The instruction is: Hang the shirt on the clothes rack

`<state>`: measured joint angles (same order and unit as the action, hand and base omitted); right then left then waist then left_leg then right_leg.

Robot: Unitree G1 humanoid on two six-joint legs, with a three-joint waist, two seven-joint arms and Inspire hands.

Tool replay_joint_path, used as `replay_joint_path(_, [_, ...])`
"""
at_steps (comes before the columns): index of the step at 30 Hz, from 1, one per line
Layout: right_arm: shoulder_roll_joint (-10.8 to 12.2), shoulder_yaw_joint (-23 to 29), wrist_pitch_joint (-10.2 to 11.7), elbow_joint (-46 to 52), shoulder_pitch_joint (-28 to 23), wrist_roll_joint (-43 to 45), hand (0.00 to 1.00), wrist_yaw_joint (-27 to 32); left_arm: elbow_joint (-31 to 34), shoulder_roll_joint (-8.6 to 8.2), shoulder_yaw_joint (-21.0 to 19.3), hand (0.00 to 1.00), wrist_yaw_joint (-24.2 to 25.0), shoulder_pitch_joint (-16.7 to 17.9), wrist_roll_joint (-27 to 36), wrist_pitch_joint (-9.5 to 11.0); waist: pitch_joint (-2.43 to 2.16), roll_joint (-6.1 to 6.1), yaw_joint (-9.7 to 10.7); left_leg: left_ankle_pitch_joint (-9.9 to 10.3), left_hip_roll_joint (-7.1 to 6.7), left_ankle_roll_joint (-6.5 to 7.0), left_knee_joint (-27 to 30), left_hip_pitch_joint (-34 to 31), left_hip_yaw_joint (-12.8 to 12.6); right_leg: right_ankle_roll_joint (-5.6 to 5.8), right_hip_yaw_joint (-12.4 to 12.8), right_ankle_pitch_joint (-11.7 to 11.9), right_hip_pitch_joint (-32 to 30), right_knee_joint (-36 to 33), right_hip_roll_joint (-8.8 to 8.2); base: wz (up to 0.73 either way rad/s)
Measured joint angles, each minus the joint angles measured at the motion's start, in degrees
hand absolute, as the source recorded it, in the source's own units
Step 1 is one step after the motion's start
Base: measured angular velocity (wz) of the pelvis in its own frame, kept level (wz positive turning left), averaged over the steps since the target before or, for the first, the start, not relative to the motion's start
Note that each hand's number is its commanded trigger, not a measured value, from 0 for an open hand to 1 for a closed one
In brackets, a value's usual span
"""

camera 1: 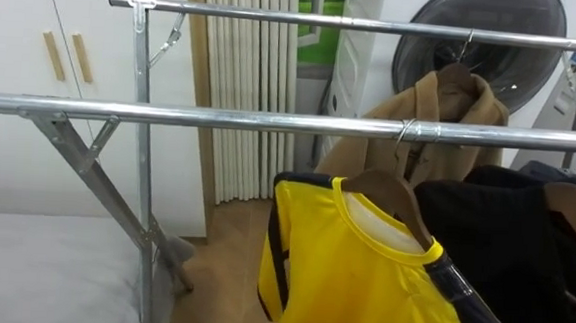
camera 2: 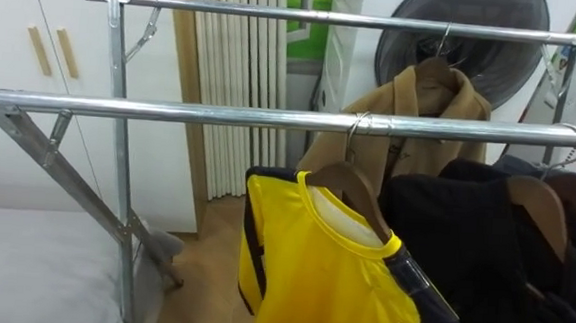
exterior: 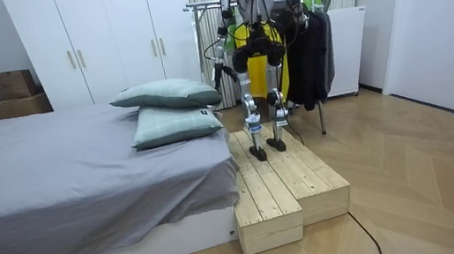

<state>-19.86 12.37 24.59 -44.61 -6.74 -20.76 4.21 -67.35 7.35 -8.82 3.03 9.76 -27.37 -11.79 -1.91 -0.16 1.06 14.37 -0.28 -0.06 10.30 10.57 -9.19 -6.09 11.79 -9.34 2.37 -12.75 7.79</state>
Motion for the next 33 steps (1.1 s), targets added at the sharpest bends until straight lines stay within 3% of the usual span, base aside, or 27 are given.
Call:
replay_joint_path(8, [-0.8,0.0,0.0,-0.4,0.0,4.4,0.0,4.5,0.0,-0.58,0.1,0.0,-0.1,-0.3,-3.7,-0.8,0.03,0.01,0.0,0.0,0.02,0.0,0.0,0.0,0.0,-0.04,-0.4,0.0,0.2,0.2,-0.11,0.02])
replay_joint_path(12, [0.3,-0.3,0.0,-0.6,0.0,8.5,0.0,8.1,0.0,-0.58,0.7,0.0,-0.3,-0.4,-3.6,-0.9,0.05,-0.04,-0.1,0.0,0.04,0.0,0.1,0.3,0.1,-0.05,-0.2,0.0,1.0,0.9,-0.07,0.04])
replay_joint_path(16, [3.5,-2.1,0.0,-0.4,0.8,12.1,0.0,10.0,-0.1,-0.51,2.0,0.0,-1.7,-0.3,-0.7,-0.9,0.2,-0.37,-0.6,0.0,0.27,0.01,0.1,1.1,0.2,-0.24,-0.1,0.1,1.8,1.1,0.03,-0.05])
replay_joint_path(19, [7.4,-2.1,-0.4,-0.3,3.5,15.5,0.0,9.3,-0.2,-0.48,2.4,0.0,-2.8,0.1,2.5,-0.8,0.28,-0.47,-0.7,0.0,0.44,0.02,0.2,1.3,0.5,-0.58,1.2,0.3,1.8,1.1,0.56,-0.21])
replay_joint_path(21, [9.2,-2.1,-2.0,1.2,4.7,17.5,0.0,8.7,-0.5,-0.34,3.0,0.0,-3.1,0.2,5.5,-0.5,0.33,-0.47,-0.7,0.0,0.52,0.03,0.4,1.1,0.5,-0.71,1.4,0.4,1.5,1.0,0.68,-0.19])
replay_joint_path(23, [11.6,-3.0,-6.3,6.8,5.1,19.2,0.0,7.6,-0.5,-0.27,3.5,0.0,-3.7,0.3,8.8,0.2,0.54,-0.32,-0.8,0.0,0.58,0.03,0.5,0.5,0.5,-0.79,2.5,0.4,0.3,0.1,1.17,-0.2])
replay_joint_path(24, [12.1,-3.2,-7.4,8.8,5.0,19.3,0.0,7.4,-0.5,-0.21,3.4,0.0,-3.7,0.3,9.6,0.5,0.62,-0.39,-0.8,0.0,0.59,0.03,0.5,0.2,0.5,-0.8,2.7,0.4,-0.2,-0.1,1.25,-0.27])
replay_joint_path(25, [12.9,-4.6,-9.3,12.7,4.9,19.1,0.0,6.9,-0.5,-0.08,3.4,0.0,-4.0,0.4,11.0,1.3,1.34,-0.38,-0.8,0.0,0.68,0.03,0.5,0.0,0.5,-0.95,3.0,0.6,-0.6,-0.2,1.44,-0.23])
replay_joint_path(26, [13.0,-5.9,-10.5,15.6,4.4,19.1,0.0,6.3,-0.5,-0.01,3.4,0.0,-4.1,0.5,11.6,2.0,1.75,-0.37,-0.8,0.0,0.72,0.03,0.4,-0.4,0.5,-1.01,3.2,0.7,-1.1,-0.3,1.56,-0.19])
replay_joint_path(29, [12.9,-6.9,-13.5,21.3,3.7,19.0,0.0,5.6,-0.3,0.06,3.5,0.0,-4.1,1.1,12.2,3.7,1.93,-0.46,-0.4,0.0,0.71,0.03,0.4,-1.5,0.5,-1.0,3.7,0.6,-2.7,-1.0,1.82,-0.07])
replay_joint_path(33, [12.9,-8.7,-16.0,27.5,2.8,18.8,0.0,5.1,-0.3,0.29,3.6,0.0,-3.8,1.5,12.2,4.6,2.08,-0.24,0.1,0.0,0.8,0.03,0.4,-2.2,0.5,-1.07,4.0,0.7,-3.6,-1.1,2.07,-0.14])
